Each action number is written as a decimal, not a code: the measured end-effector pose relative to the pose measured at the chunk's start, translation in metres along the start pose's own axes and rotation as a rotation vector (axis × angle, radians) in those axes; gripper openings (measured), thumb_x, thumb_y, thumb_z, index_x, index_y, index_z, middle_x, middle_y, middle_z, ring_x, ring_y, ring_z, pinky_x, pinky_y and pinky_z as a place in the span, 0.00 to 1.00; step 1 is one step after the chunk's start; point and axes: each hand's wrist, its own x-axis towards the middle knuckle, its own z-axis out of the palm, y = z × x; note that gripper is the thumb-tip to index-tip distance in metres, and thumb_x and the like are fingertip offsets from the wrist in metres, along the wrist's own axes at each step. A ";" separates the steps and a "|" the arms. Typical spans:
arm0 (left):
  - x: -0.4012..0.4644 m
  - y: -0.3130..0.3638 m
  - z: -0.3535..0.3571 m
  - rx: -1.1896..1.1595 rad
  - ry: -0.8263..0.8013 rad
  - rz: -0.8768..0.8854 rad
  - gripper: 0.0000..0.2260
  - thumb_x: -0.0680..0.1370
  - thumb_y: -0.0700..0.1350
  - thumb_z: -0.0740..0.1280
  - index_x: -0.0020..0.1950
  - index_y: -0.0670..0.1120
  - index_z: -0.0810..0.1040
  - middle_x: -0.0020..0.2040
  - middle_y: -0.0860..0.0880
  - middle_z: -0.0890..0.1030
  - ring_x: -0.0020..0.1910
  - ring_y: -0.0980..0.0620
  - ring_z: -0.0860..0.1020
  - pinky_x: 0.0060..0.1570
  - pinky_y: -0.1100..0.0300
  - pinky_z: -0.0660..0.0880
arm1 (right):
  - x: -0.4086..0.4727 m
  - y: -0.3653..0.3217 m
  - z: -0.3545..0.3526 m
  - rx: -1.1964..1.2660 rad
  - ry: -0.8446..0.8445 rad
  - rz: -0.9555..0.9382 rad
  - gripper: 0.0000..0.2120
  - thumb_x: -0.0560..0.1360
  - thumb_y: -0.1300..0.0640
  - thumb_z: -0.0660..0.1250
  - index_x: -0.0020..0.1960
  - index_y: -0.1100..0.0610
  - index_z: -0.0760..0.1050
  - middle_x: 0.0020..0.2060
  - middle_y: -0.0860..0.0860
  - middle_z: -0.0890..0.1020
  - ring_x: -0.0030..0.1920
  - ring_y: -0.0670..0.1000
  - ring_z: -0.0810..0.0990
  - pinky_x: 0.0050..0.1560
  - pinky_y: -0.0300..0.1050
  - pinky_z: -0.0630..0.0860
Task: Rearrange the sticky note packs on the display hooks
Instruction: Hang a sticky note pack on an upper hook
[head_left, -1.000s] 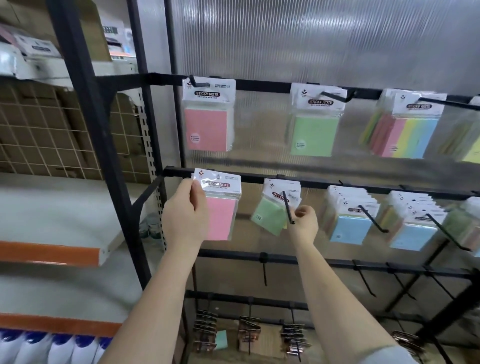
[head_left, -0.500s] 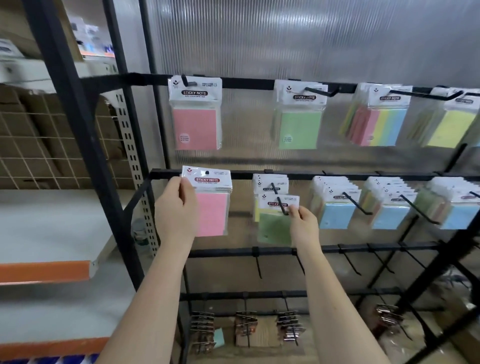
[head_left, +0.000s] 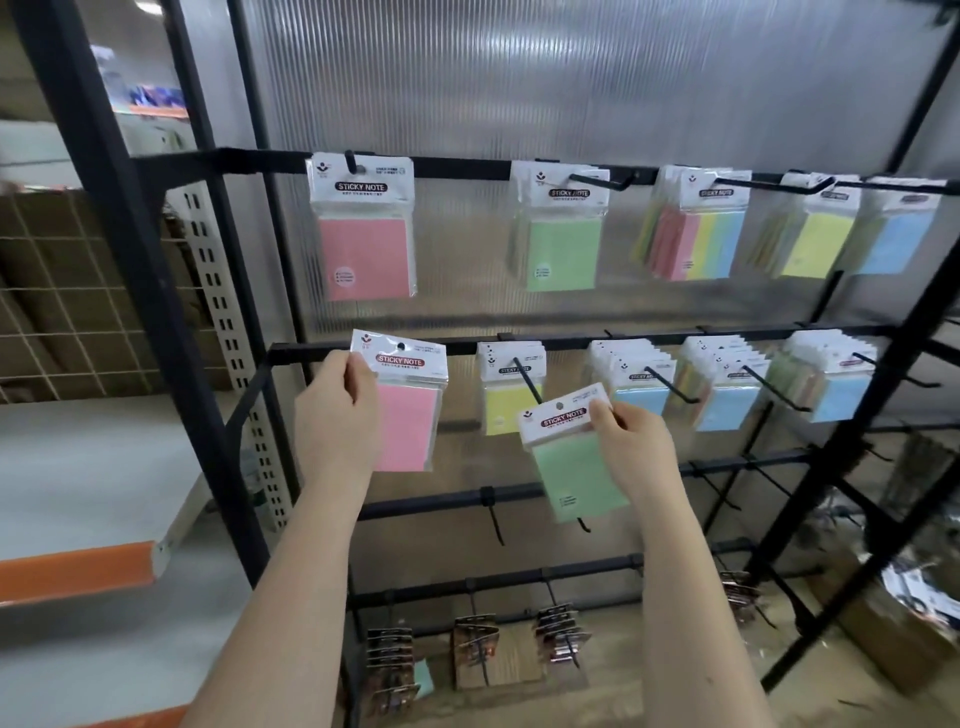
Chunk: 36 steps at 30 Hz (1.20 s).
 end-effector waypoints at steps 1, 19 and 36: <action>0.000 0.001 0.000 -0.001 -0.007 -0.001 0.13 0.82 0.51 0.53 0.41 0.48 0.69 0.34 0.59 0.72 0.34 0.59 0.73 0.30 0.57 0.73 | -0.001 -0.002 -0.004 -0.008 0.010 -0.017 0.19 0.79 0.52 0.58 0.32 0.57 0.60 0.26 0.50 0.64 0.27 0.49 0.60 0.25 0.39 0.56; 0.005 0.024 0.023 0.142 -0.099 -0.027 0.12 0.80 0.46 0.55 0.38 0.45 0.68 0.30 0.48 0.72 0.28 0.49 0.68 0.26 0.59 0.60 | 0.045 -0.098 -0.052 0.596 0.264 -0.301 0.18 0.74 0.52 0.70 0.26 0.50 0.77 0.25 0.44 0.70 0.30 0.44 0.64 0.33 0.39 0.62; 0.013 0.030 0.032 0.093 -0.067 -0.012 0.13 0.81 0.46 0.55 0.39 0.45 0.70 0.30 0.48 0.73 0.28 0.49 0.69 0.27 0.59 0.61 | 0.073 -0.116 -0.055 0.745 0.268 -0.212 0.21 0.73 0.53 0.71 0.29 0.56 0.64 0.19 0.40 0.67 0.27 0.44 0.62 0.29 0.33 0.62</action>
